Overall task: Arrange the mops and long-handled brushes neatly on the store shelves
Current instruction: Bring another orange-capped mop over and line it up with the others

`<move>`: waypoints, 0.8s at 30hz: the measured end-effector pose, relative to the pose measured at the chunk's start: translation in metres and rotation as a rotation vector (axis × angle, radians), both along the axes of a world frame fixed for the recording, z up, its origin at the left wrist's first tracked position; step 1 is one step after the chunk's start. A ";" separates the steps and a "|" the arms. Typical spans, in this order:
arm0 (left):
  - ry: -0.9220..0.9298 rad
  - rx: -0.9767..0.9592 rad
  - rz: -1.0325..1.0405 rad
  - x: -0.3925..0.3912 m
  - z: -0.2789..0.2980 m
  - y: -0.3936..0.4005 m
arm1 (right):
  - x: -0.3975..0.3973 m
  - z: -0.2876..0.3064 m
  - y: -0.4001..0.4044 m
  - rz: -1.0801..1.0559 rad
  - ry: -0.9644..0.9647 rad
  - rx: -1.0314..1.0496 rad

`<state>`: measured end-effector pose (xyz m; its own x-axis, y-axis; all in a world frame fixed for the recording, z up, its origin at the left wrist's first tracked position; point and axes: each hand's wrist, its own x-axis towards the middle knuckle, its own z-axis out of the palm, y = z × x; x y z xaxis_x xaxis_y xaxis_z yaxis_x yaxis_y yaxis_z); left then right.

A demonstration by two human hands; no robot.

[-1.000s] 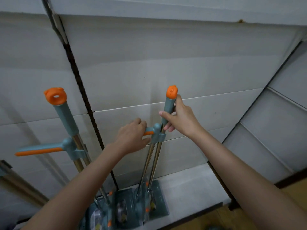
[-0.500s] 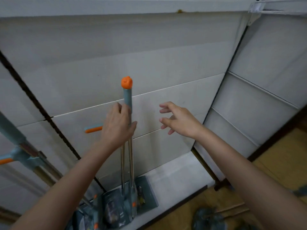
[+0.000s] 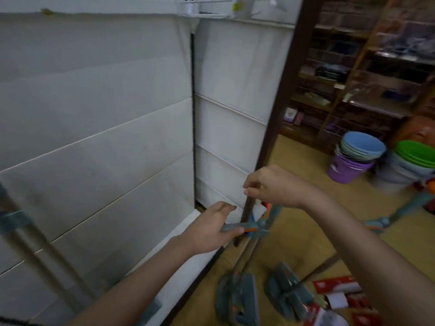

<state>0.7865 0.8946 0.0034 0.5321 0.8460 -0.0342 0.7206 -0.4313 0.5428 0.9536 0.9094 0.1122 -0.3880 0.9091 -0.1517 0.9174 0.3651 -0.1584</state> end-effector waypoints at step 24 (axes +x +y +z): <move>0.332 0.348 0.372 -0.004 0.048 0.024 | -0.002 0.011 0.070 0.003 0.732 0.049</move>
<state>0.7830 0.9191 0.0516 0.2072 0.9645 0.1640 0.9636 -0.2301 0.1360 0.9517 0.9796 0.1231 -0.3771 0.9068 0.1885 0.5816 0.3902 -0.7137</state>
